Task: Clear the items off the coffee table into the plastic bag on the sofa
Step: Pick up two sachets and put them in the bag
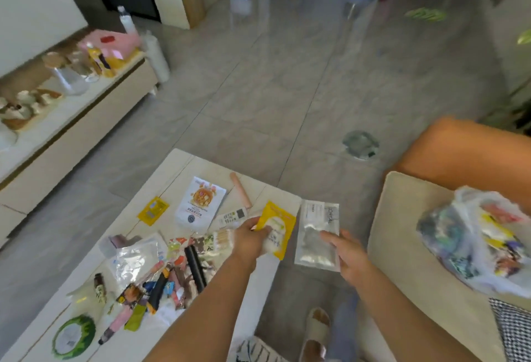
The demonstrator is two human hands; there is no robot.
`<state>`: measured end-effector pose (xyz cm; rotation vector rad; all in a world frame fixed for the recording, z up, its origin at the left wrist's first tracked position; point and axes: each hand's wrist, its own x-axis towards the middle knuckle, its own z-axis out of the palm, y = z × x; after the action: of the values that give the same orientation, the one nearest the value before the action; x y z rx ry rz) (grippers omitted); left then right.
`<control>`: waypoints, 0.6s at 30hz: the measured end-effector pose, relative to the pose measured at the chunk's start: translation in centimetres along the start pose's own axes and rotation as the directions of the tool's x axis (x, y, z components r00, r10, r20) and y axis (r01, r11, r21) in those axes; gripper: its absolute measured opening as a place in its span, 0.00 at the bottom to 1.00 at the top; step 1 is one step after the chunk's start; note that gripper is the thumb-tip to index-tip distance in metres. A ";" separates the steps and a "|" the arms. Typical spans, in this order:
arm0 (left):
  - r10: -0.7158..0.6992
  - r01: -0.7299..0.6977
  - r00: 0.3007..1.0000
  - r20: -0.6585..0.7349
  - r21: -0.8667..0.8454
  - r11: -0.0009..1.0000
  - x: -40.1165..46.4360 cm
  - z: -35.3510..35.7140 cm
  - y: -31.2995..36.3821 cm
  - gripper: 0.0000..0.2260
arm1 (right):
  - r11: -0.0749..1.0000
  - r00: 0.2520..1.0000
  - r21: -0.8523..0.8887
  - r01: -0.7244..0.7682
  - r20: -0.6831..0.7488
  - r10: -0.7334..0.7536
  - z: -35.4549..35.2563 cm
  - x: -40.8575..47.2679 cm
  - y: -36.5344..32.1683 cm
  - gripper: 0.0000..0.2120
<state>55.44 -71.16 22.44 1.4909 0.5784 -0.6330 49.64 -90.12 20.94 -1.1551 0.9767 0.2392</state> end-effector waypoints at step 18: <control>0.003 -0.163 0.892 0.452 0.315 0.935 -3.0 34.3 6.7 0.07 | 0.876 0.833 0.223 0.427 -0.475 -0.285 -27.6 -1.3 -11.1 0.12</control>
<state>56.83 -105.51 29.55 1.6129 0.0408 -1.0125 41.26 -117.92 27.47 -1.0822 1.1052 -0.4928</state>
